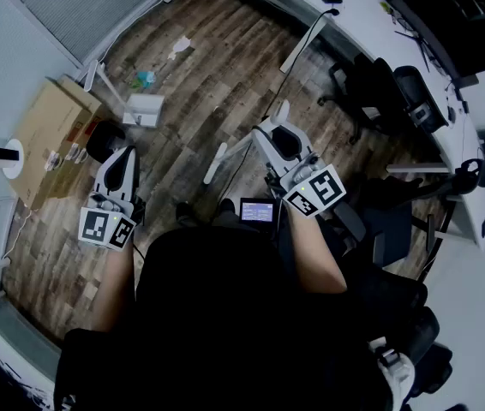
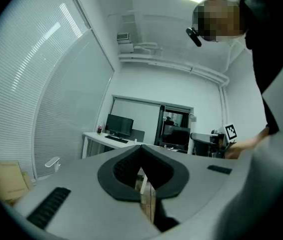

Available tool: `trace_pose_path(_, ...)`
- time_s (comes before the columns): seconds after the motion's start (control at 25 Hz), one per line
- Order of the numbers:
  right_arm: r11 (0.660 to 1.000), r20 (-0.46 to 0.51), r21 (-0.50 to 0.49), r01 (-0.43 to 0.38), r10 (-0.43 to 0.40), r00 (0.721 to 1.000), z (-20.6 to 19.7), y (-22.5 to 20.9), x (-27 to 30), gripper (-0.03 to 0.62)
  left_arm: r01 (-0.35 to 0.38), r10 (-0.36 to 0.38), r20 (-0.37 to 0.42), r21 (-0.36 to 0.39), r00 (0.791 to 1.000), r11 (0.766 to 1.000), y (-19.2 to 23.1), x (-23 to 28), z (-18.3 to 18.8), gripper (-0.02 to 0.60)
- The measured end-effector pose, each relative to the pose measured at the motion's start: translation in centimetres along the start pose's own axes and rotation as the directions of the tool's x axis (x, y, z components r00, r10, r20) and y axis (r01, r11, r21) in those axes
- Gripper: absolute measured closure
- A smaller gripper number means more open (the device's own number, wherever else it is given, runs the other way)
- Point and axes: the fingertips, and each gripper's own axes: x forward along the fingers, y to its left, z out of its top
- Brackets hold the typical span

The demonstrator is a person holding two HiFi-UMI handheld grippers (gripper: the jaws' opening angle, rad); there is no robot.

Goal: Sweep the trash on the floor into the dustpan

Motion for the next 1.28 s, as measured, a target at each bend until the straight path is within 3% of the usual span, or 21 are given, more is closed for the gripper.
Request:
trace_pose_path(0.28,0.999,-0.01,0.037,0.039,-0.038,0.999,-0.1,-1.1,-2.4,0.485,0.0,-0.001,-0.044,-0.016,0.999,1.0,-1.0,-0.4,-1.5,0.586)
trace_pose_path(0.56,0.993,0.041,0.109,0.041,-0.046,0.998,0.1,-2.7,-4.7,0.482,-0.008,0.006,-0.082,-0.018,0.997,1.0,-1.7,0.0,-3.1,0.586)
trace_pose_path(1.28,0.988,0.142,0.151,-0.043,0.021,0.99,2.1,-8.7,-6.5,0.48,-0.08,0.08,-0.092,0.004,0.993,0.997,-4.8,5.3,-4.1,0.586)
